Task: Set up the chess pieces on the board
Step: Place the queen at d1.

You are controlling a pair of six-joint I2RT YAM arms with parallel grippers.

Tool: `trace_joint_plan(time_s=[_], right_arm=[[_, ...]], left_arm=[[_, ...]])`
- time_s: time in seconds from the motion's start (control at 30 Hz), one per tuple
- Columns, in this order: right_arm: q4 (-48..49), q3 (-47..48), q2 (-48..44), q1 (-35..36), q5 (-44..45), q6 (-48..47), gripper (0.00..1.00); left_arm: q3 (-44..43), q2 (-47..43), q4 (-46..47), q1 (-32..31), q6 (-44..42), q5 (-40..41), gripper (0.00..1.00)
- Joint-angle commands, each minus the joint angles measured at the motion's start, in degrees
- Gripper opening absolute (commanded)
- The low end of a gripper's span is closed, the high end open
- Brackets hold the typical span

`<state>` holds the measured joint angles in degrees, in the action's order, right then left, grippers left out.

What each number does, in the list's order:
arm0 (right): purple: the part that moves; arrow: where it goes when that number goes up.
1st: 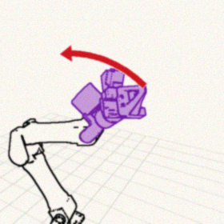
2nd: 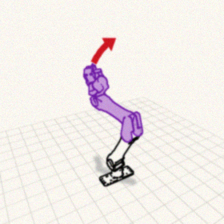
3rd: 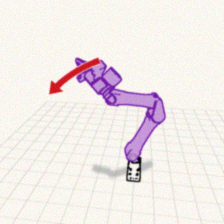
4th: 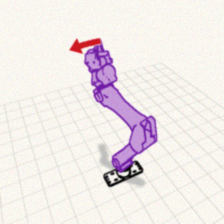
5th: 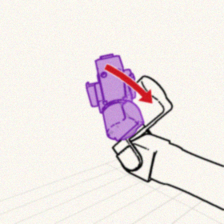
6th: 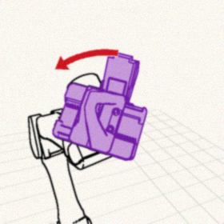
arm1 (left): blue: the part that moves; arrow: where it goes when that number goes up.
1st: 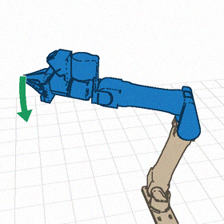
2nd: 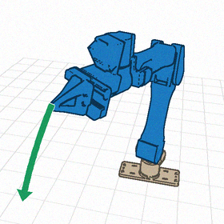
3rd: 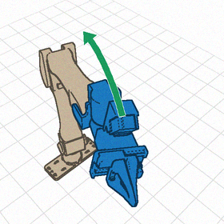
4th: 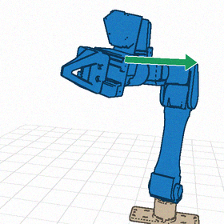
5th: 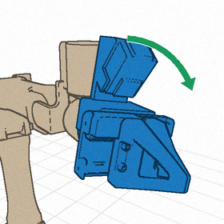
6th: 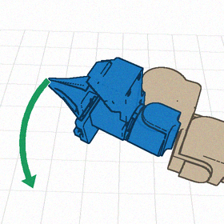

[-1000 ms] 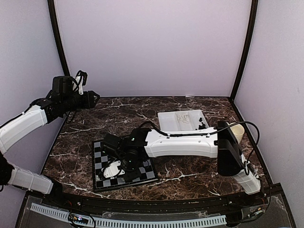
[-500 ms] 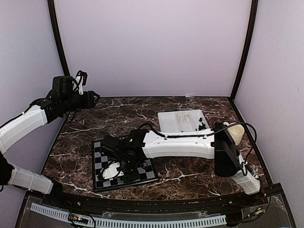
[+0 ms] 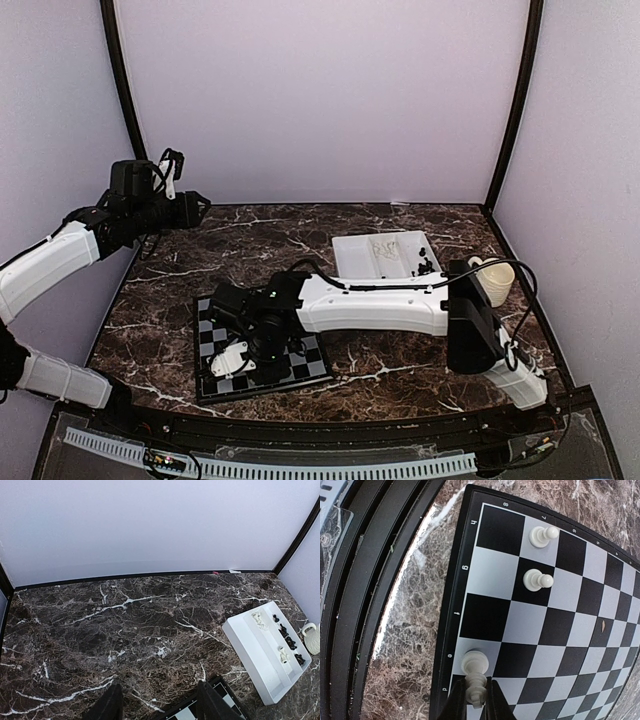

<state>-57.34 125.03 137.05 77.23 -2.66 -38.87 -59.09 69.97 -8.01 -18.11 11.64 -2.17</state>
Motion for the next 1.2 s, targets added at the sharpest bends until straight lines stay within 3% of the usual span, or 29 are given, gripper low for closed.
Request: trace_joint_plan(time_s=[0.0, 0.5, 0.77, 0.97, 1.17], right_arm=[[-0.43, 1.85, 1.47, 0.01, -0.95, 0.31, 0.11], [-0.04, 1.74, 1.98, 0.02, -0.99, 0.38, 0.16], [0.44, 0.82, 0.34, -0.14, 0.2, 0.13, 0.37], [0.02, -4.3, -7.62, -3.16, -0.6, -0.07, 0.43], [1.78, -15.9, -21.35, -12.14, -4.47, 0.41, 0.45]], left_arm=[[0.69, -1.35, 0.45, 0.44, -0.26, -0.72, 0.52], [0.7, -1.16, 0.45, 0.44, -0.29, -0.95, 0.52], [0.78, -0.86, 0.45, 0.44, -0.26, -0.98, 0.52], [0.97, 0.18, 0.85, 0.44, -0.93, -0.77, 0.53], [2.29, 0.46, 4.26, 0.44, -3.23, -6.49, 0.52]])
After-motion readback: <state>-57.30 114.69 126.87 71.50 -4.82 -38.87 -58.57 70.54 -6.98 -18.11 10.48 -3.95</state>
